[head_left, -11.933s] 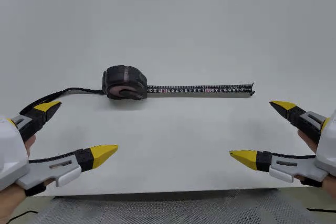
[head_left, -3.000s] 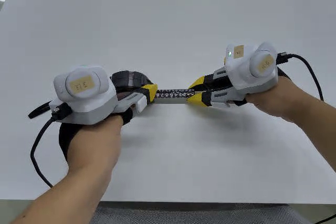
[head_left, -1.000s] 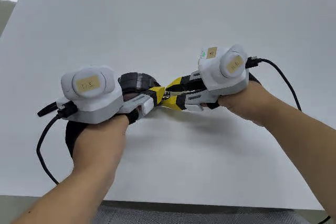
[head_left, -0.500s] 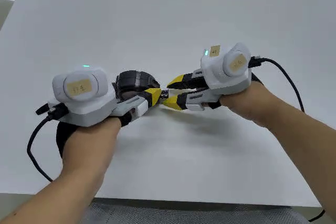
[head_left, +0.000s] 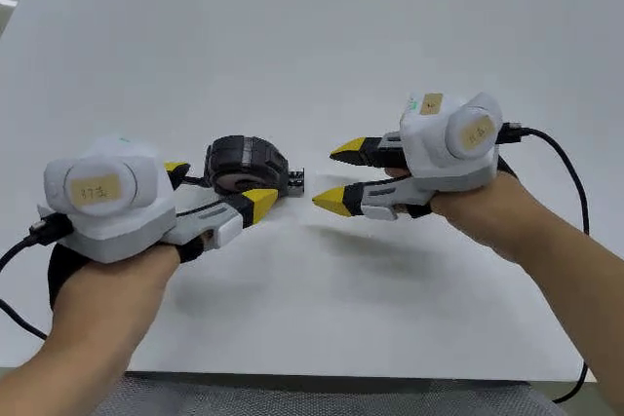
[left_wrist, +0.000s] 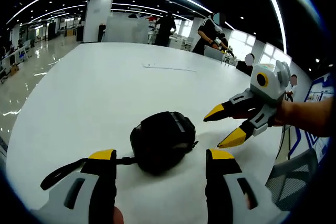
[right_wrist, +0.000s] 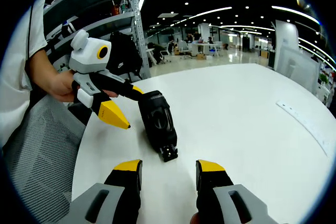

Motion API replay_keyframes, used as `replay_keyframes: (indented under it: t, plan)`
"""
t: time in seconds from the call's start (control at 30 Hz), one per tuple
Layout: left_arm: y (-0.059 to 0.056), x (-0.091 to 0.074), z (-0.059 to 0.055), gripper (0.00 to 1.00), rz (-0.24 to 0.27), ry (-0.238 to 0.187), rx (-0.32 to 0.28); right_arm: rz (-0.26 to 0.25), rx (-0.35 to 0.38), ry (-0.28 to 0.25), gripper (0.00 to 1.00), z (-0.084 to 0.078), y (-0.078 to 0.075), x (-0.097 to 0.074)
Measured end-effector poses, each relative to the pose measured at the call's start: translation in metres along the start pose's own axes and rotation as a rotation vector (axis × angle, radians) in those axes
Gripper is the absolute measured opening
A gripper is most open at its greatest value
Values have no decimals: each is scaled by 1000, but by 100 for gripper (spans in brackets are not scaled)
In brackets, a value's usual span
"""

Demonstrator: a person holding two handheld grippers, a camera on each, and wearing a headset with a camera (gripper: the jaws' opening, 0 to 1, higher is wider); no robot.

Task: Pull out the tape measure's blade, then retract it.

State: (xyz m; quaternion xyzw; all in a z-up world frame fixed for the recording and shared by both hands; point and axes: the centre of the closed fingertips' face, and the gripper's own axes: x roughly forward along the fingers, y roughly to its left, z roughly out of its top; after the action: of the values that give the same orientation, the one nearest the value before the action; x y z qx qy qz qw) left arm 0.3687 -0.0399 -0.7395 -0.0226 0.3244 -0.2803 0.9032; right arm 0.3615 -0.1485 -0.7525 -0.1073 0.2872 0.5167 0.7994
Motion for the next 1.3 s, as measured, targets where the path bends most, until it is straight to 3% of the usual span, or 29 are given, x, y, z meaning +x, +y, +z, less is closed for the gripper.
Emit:
replay_keyframes:
  t: [0.17, 0.47, 0.8, 1.3]
  plan:
    - [3, -10, 2, 66, -14, 5, 40, -32, 8, -1, 44, -3, 3, -14]
    - [11, -25, 3, 70, -30, -2, 52, -93, 21, -13, 56, -9, 7, -34]
    - [12, -42, -9, 77, -55, 15, 118, -144, 68, -14, 68, -25, 8, -57]
    - [21, -62, -24, 86, -80, 36, 162, -226, 114, -10, 82, -40, 13, -90]
